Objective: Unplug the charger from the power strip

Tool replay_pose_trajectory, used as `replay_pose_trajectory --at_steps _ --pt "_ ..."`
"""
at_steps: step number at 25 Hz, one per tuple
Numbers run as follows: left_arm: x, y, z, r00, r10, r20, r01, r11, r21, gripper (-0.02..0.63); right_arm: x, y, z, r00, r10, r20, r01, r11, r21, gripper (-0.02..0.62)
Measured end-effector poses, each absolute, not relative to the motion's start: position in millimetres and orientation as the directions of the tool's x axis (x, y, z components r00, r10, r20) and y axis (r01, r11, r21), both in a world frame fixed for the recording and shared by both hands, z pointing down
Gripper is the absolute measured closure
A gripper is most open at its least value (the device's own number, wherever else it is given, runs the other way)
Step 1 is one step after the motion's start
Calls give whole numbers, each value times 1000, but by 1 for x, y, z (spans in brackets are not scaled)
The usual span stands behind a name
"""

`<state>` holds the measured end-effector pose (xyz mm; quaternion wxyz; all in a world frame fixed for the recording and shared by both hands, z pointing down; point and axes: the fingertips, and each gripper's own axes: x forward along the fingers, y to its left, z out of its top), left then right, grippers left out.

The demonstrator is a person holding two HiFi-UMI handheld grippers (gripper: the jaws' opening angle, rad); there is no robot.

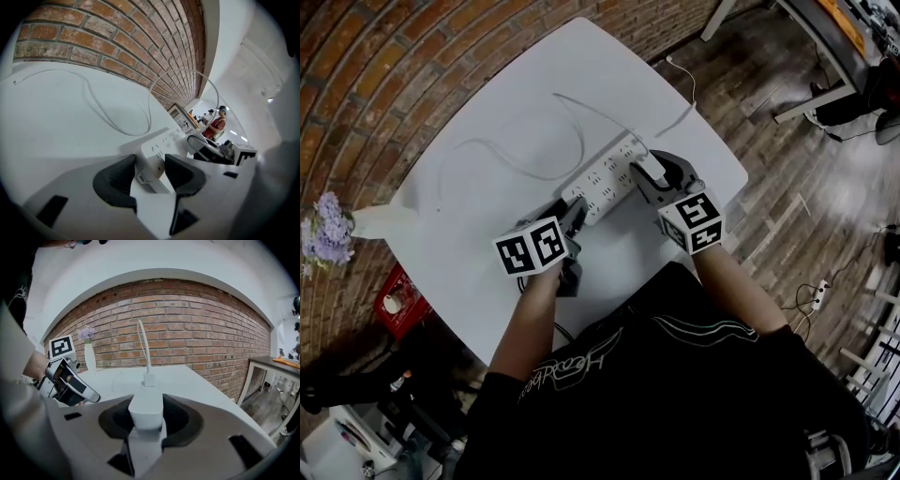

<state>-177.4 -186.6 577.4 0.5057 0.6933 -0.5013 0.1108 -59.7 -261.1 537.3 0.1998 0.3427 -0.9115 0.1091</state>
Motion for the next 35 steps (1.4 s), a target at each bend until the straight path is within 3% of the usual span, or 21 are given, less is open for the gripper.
replay_pose_trajectory --at_steps 10,16,24,31,35 --pt "-175 -189 577 444 -594 671 -833 3 554 399 -57 -260 536 -644 -622 446 -701 713 -17 479" --pt "-177 -187 578 456 -588 668 -825 2 564 402 -57 -259 538 -683 -574 451 -683 721 -117 477" --pt "-176 -188 577 458 -585 669 -827 -4 563 402 -58 -257 534 -636 -616 466 -695 719 1 479" --pt "-177 -188 578 464 -582 667 -822 -3 569 403 -55 -257 537 -669 -581 463 -693 713 -107 477" --pt "-176 -188 577 465 -582 668 -823 -5 568 403 -56 -255 534 -636 -609 473 -705 708 -36 479"
